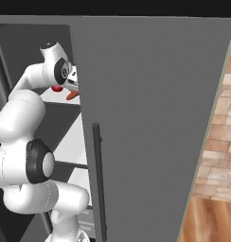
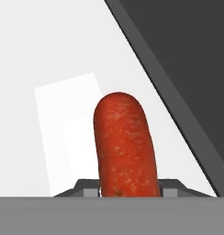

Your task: Take the tomato and carrot out of the freezer and place them in the tupperware container on the counter. Then put the tupperware containing the vegetables back in the freezer.

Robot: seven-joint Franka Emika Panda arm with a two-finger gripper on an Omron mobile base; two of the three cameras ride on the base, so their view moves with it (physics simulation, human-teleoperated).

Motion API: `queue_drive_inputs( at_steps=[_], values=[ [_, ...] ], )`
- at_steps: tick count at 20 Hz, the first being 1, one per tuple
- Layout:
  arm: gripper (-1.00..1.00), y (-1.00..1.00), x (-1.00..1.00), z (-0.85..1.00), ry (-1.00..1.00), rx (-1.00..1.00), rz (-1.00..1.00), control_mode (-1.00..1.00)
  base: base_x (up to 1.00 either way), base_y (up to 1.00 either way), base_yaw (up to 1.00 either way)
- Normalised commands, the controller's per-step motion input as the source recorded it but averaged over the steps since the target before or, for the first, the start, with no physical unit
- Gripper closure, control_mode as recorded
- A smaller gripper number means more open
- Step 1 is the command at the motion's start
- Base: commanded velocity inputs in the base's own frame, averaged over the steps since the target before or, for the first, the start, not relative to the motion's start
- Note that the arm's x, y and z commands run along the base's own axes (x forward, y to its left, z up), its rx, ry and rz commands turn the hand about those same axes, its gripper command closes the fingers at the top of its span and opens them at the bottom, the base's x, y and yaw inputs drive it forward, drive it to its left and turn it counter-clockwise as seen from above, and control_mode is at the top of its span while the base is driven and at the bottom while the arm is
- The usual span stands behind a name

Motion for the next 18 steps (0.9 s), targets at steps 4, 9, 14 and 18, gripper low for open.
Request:
queue_drive_inputs(
  at_steps=[4,9,14,18],
  values=[
    [1.0,0.0,-0.91,-0.05,-0.05,0.1,0.05,-1.0,0.0,0.0,0.0],
    [1.0,0.0,-1.0,0.0,-0.11,0.07,0.04,-1.0,0.0,0.0,0.0],
    [1.0,0.0,-1.0,0.04,-0.17,0.04,0.02,-1.0,0.0,0.0,0.0],
    [1.0,-0.01,-1.0,0.48,-0.18,0.04,0.02,-1.0,0.0,0.0,0.0]
  ],
)
